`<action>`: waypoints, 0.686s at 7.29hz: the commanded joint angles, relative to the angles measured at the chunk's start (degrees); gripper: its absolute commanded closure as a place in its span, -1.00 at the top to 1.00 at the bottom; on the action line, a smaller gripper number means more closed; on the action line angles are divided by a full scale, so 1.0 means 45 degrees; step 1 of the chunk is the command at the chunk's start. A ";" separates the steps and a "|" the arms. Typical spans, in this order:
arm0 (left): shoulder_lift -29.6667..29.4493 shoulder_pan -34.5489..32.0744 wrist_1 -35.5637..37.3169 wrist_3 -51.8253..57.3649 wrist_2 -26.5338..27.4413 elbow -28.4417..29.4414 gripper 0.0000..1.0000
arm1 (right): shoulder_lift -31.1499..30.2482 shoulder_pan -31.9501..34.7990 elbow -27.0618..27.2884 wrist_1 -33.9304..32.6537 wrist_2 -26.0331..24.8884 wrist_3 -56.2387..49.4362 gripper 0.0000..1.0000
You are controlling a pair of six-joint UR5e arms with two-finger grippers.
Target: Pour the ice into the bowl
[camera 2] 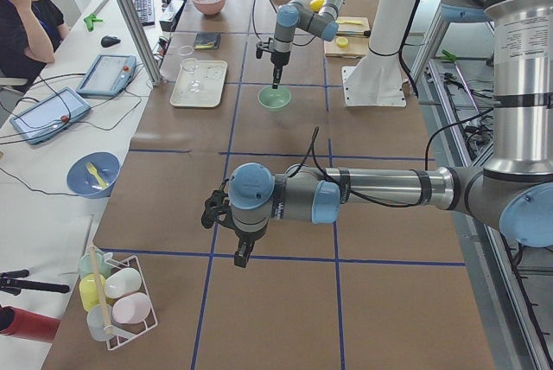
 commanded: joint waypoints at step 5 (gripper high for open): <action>0.0000 0.0000 0.0036 -0.0020 0.0016 0.0078 1.00 | 0.0407 -0.0044 -0.0272 0.0333 -0.0076 -0.0028 1.00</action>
